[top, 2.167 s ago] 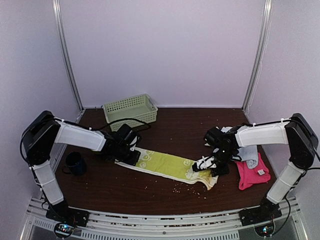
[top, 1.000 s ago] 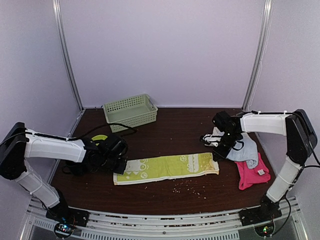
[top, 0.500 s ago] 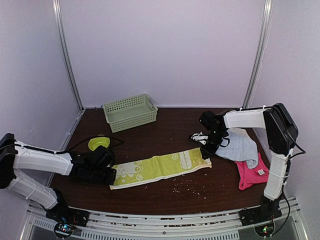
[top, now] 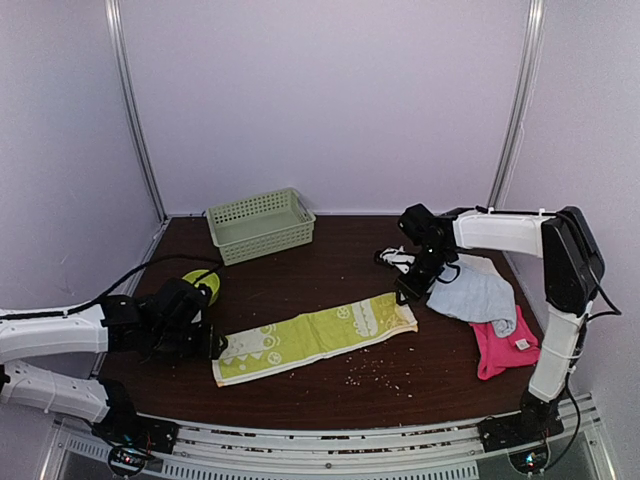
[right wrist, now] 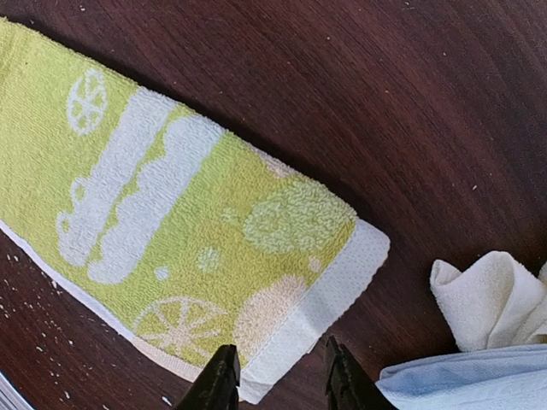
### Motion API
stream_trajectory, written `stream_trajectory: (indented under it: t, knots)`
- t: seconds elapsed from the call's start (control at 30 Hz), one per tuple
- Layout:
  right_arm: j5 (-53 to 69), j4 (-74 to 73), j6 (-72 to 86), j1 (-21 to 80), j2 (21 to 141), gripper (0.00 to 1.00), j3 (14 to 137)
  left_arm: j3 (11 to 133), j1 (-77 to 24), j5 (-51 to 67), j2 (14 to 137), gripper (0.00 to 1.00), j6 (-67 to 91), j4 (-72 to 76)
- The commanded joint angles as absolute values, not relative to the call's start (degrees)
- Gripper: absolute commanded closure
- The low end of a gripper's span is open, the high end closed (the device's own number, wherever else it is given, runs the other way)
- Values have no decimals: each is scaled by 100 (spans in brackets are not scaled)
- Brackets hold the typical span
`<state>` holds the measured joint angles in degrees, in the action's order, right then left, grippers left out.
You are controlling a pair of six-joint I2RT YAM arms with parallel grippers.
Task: Roll the towels
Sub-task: Rotate the towel at the center of the board.
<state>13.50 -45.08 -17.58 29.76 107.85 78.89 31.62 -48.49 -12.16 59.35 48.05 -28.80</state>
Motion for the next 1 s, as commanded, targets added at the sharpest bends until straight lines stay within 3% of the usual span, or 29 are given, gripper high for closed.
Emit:
stream_trajectory:
  t: [0.0,0.2,0.97]
  knots:
    - [1242,-4394,-1413,2945,10770,62,7646,3401,-4852,-1543,6542,47,4715,-3337]
    - [1325,-4448,-1233,2905,11069,58,7568,3229,-4825,-1545,6880,43,5037,-3284]
    - [1801,-4309,-1088,2538,11287,57,7524,2997,-4799,-1410,7045,45,5006,-3153]
